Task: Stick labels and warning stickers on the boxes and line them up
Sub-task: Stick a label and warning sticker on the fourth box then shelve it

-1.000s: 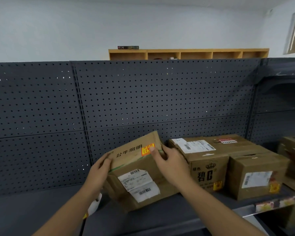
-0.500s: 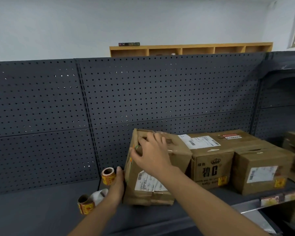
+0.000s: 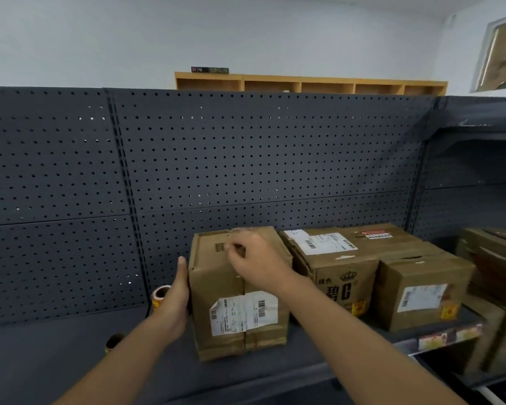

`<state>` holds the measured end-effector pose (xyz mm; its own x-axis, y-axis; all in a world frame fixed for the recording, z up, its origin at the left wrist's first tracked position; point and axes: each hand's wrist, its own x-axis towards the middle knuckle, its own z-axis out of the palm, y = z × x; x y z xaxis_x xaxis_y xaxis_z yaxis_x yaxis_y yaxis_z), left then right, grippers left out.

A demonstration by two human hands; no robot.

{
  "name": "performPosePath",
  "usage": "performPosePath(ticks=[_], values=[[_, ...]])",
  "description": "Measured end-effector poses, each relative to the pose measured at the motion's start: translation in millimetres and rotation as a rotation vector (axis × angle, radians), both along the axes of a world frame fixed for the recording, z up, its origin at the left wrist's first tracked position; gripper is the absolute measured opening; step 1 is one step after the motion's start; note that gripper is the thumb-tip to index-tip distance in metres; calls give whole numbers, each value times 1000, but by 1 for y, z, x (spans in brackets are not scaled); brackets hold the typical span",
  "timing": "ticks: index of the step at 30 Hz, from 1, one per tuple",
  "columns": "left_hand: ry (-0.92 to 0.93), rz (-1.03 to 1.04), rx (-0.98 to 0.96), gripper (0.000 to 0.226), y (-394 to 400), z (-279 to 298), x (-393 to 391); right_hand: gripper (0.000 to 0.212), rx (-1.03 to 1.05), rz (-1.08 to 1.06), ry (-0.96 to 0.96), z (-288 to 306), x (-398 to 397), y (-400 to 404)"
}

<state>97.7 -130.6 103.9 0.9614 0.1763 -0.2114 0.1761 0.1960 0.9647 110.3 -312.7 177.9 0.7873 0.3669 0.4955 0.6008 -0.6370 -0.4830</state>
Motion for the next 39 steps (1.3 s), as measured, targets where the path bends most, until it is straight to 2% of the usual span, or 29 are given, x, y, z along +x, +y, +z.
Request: performPosePath(ticks=[4, 9, 13, 17, 19, 23, 28, 31, 34, 36, 38, 39], values=[[-88, -21, 79, 58, 5, 19, 9, 25, 3, -193, -21, 1, 12, -37], [-156, -36, 238, 71, -2, 40, 11, 38, -15, -350, 86, -7, 19, -64], [-162, -103, 489, 81, -6, 57, 11, 40, 145, -363, 211, -11, 18, -73], [-120, -195, 744, 71, 2, 58, 11, 47, 217, -369, 346, -20, 22, -76], [-90, -210, 792, 67, 7, 56, 11, 54, 256, -342, 413, -25, 22, -75], [-66, -187, 725, 58, 12, 55, 5, 63, 365, -298, 430, -35, 19, -68], [-65, -122, 639, 53, 23, 48, 4, 54, 428, -294, 396, -27, 9, -53], [-52, -55, 461, 48, 30, 40, 4, 59, 445, -266, 328, -9, 0, -42], [37, -29, 236, 37, 36, 30, -2, 58, 489, -163, 233, 5, -10, -31], [70, -39, 214, 37, 41, 19, -6, 53, 439, -101, 165, 7, -12, -26], [66, -44, 238, 36, 43, 9, -11, 35, 359, -55, 140, 1, -11, -21], [53, -53, 271, 34, 40, 8, -16, 33, 327, -32, 140, -4, -11, -18]])
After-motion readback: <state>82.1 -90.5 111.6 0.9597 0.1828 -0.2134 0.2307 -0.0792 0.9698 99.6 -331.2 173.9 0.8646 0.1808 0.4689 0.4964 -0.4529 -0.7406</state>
